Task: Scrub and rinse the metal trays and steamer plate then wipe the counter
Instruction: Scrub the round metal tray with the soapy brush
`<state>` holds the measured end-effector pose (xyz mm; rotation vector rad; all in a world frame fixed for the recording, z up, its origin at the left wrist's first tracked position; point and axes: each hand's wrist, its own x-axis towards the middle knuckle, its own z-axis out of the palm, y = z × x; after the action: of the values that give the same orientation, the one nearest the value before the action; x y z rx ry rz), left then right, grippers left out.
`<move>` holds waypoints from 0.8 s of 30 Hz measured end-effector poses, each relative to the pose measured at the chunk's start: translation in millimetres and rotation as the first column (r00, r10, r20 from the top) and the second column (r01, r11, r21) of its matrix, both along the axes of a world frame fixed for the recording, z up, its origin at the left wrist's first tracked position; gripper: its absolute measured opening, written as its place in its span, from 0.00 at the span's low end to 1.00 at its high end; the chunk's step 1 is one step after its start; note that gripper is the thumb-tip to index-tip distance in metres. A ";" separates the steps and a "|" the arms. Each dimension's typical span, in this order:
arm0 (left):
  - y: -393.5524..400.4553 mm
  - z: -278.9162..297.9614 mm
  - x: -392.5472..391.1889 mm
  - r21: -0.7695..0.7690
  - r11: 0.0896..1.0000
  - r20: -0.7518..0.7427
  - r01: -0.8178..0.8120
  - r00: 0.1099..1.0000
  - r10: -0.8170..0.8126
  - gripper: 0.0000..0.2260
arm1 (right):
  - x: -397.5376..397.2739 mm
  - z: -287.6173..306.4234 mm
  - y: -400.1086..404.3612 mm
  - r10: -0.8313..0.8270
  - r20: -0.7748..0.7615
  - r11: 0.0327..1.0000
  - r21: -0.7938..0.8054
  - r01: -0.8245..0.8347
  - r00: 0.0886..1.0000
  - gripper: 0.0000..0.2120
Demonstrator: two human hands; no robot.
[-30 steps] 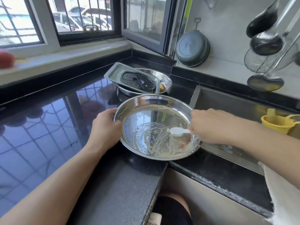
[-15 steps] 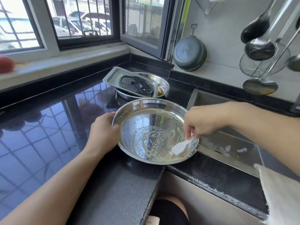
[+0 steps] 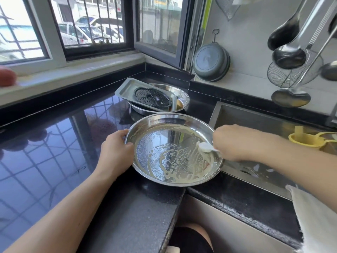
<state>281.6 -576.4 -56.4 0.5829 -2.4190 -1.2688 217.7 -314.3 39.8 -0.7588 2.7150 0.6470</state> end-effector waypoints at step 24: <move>0.4 -2.6 -0.4 -0.005 1.000 -0.023 0.007 1.000 -0.007 0.20 | 9.7 -18.2 -33.3 0.226 0.324 0.948 -0.288 -0.132 0.918 0.14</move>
<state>281.3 -576.0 -59.0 0.5563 -2.4070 -1.2650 227.4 -347.6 21.5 -1.0844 2.4355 0.1583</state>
